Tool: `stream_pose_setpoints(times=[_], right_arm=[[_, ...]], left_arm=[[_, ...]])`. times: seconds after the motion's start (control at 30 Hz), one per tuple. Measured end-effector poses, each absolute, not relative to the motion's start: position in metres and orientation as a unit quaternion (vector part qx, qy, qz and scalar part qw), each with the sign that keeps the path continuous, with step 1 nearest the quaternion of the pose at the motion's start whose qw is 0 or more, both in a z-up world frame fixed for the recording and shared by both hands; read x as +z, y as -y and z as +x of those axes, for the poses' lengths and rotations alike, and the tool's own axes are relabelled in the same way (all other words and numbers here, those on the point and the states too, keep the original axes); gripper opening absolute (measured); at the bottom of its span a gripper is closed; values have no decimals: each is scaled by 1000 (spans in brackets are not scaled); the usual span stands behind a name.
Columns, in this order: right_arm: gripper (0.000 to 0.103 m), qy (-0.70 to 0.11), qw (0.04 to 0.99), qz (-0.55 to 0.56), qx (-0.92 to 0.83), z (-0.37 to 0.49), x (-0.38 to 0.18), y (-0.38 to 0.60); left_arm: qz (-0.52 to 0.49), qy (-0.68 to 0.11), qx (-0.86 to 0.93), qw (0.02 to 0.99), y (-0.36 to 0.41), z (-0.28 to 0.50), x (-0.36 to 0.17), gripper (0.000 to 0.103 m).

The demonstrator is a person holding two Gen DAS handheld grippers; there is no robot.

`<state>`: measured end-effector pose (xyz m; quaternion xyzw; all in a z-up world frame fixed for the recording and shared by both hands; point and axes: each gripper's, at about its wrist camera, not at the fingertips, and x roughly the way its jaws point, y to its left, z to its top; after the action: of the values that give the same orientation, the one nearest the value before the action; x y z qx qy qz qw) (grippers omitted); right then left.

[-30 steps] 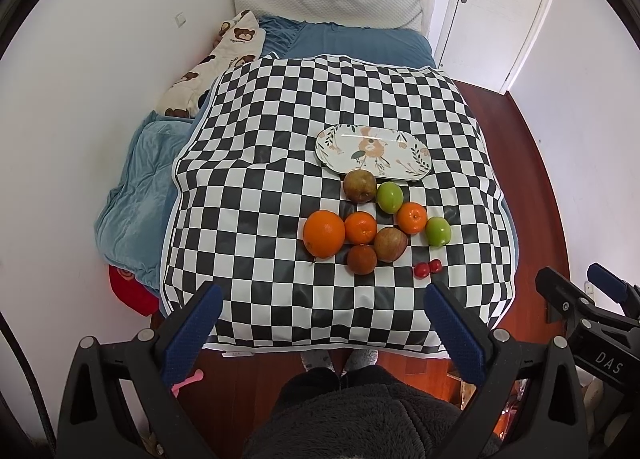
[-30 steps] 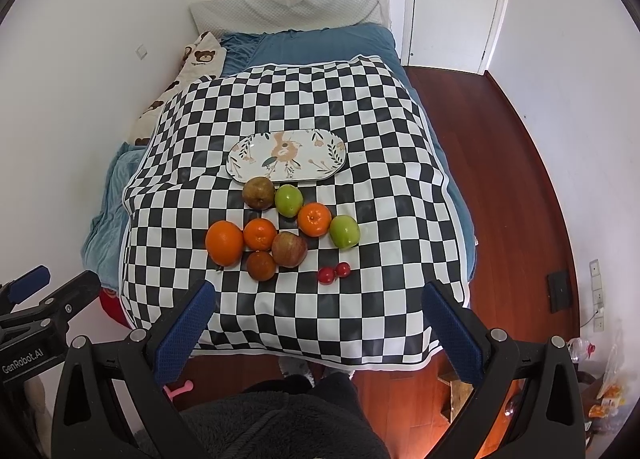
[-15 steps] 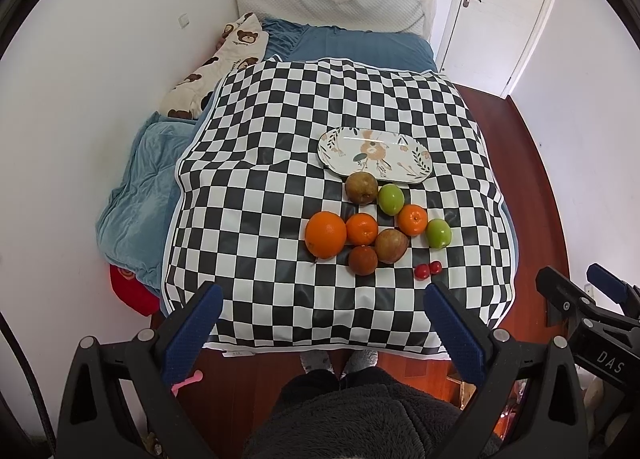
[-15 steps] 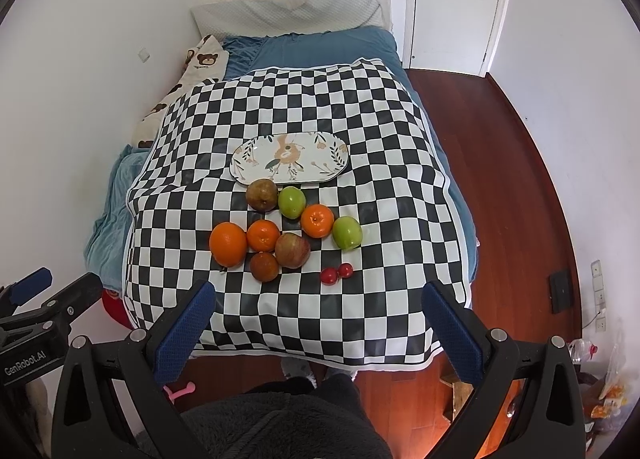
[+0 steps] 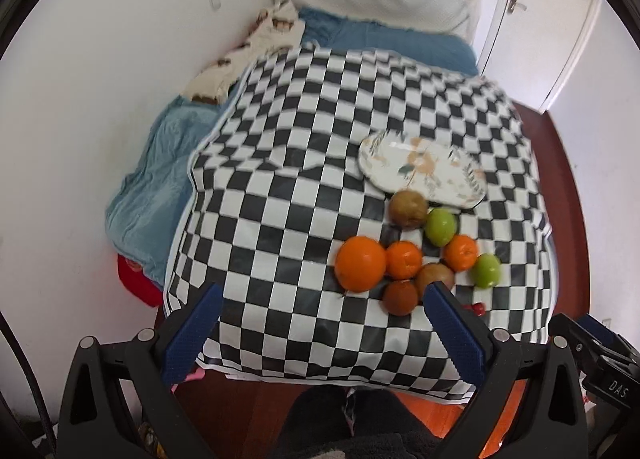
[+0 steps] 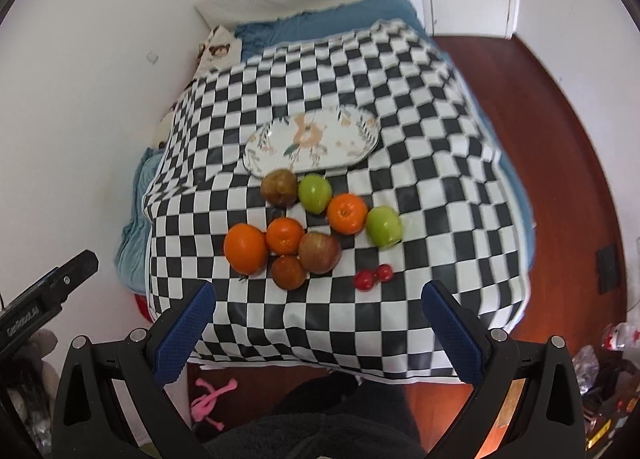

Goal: Organize fruits
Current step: 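Grasp the large orange with the left tool while the right tool grasps the red apple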

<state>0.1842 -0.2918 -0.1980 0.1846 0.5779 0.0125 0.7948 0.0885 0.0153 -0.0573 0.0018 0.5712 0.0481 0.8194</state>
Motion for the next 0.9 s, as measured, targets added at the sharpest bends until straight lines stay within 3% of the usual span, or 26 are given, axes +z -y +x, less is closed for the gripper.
stream_pose_setpoints(times=[0.17, 0.33, 0.57, 0.63, 0.9], right_arm=[[99, -617, 750, 237, 39, 219, -281, 291], [78, -643, 715, 272, 42, 245, -354, 281], [77, -661, 686, 304, 5, 269, -414, 265], [77, -663, 681, 311, -3, 278, -425, 260], [77, -658, 674, 336, -12, 290, -441, 254]], left_arm=[[-13, -634, 25, 773, -25, 134, -125, 103], [1, -695, -18, 719, -17, 173, -201, 102], [2, -751, -80, 655, -4, 213, -289, 101], [10, -756, -85, 648, 1, 221, -304, 82], [5, -724, -72, 686, -10, 243, -305, 76]])
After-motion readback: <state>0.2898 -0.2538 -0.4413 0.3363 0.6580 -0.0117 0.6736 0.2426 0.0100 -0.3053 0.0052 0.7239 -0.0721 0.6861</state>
